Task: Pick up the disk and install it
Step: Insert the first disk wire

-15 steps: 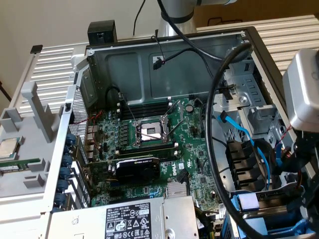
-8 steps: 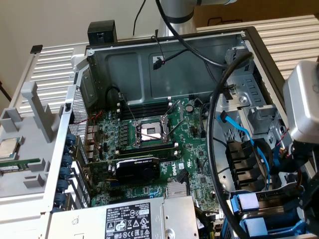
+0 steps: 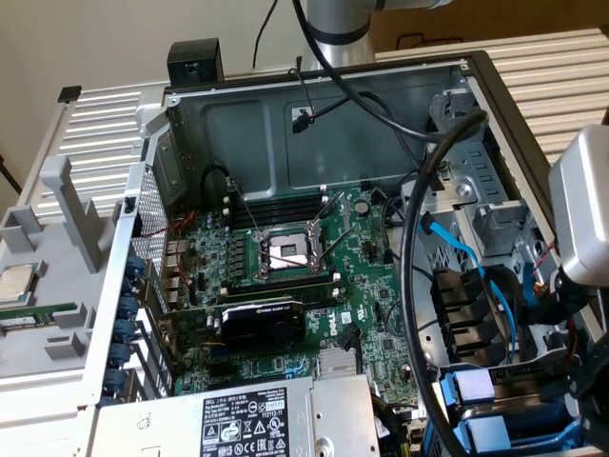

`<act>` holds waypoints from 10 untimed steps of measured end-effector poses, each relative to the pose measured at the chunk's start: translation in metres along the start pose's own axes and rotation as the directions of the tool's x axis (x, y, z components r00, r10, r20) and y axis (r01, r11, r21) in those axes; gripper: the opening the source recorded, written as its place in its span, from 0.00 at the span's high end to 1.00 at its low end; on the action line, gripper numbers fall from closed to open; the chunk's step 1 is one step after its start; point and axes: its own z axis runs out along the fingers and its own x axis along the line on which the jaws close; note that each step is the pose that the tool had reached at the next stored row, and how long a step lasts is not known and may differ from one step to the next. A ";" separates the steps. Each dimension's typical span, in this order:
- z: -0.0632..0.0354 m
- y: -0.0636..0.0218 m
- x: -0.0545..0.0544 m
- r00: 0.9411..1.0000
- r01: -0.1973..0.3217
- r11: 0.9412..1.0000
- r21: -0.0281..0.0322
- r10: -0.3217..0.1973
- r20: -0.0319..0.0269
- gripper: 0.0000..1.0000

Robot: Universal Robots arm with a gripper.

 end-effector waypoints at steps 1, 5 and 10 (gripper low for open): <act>0.0001 -0.0002 0.000 1.000 0.002 1.000 -0.004 -0.002 0.008 0.50; 0.0010 -0.0021 0.002 1.000 0.007 1.000 -0.016 -0.006 0.029 0.50; 0.0019 -0.0055 0.007 0.999 0.010 1.000 -0.026 -0.009 0.052 0.50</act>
